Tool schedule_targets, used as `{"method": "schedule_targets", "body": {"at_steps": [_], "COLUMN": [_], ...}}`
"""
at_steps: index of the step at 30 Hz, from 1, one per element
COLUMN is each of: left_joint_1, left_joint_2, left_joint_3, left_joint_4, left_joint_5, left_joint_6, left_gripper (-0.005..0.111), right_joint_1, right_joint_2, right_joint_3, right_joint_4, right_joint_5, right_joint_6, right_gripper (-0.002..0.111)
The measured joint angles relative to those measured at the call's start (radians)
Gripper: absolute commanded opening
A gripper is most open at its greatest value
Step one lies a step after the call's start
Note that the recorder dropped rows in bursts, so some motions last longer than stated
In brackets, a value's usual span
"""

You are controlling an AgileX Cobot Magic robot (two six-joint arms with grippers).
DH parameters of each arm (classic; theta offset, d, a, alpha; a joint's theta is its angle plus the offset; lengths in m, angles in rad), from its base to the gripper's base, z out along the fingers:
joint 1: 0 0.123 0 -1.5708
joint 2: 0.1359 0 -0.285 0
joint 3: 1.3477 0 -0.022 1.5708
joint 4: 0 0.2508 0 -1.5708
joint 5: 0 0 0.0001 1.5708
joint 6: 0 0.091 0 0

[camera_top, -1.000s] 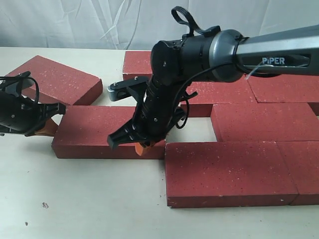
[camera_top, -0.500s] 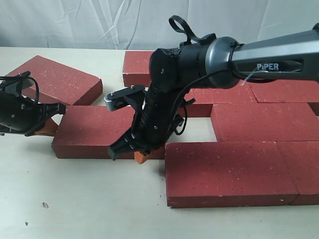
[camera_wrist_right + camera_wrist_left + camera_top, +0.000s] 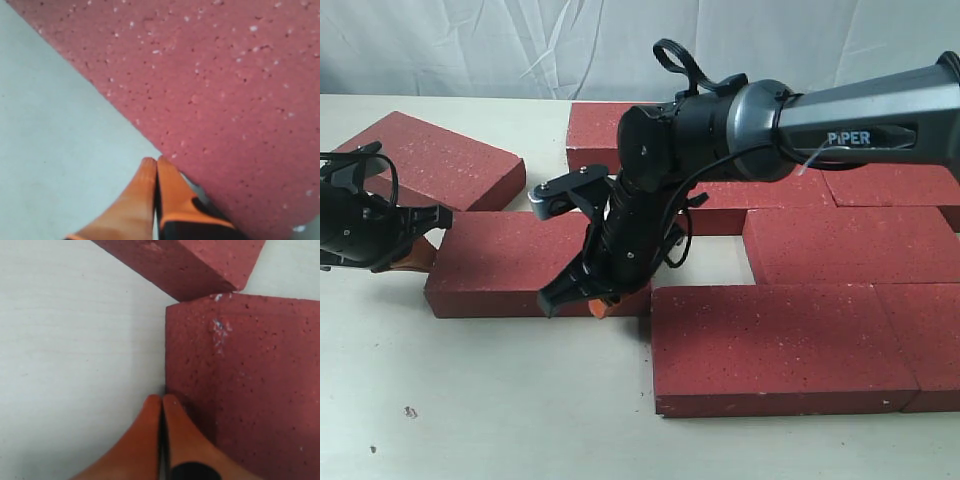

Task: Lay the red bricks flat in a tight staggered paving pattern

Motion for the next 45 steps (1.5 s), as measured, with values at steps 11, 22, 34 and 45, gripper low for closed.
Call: {"method": "schedule_targets", "body": {"at_steps": [11,22,34,45], "left_joint_1": [0.000,-0.058,-0.080,0.034], "left_joint_2": [0.000,0.000,0.000,0.000], "left_joint_3": [0.000,-0.002,-0.005,-0.005], "left_joint_4": [-0.005,-0.008,0.000,0.000], "left_joint_5": [0.000,-0.047,-0.090,-0.043], "left_joint_6": [0.003,0.016,0.007,-0.020], "left_gripper": [0.000,0.000,0.000,0.000], "right_joint_1": [0.000,-0.074,-0.180,-0.180], "right_joint_2": [-0.020,-0.163,-0.186,-0.152], "right_joint_3": [0.000,0.000,0.000,0.000], "right_joint_4": [0.136,0.186,0.186,0.186], "right_joint_5": [0.008,-0.011,-0.001,0.104], "right_joint_6": [-0.002,-0.005,-0.002,-0.002], "right_gripper": [-0.001,-0.001,-0.001,-0.001]}}
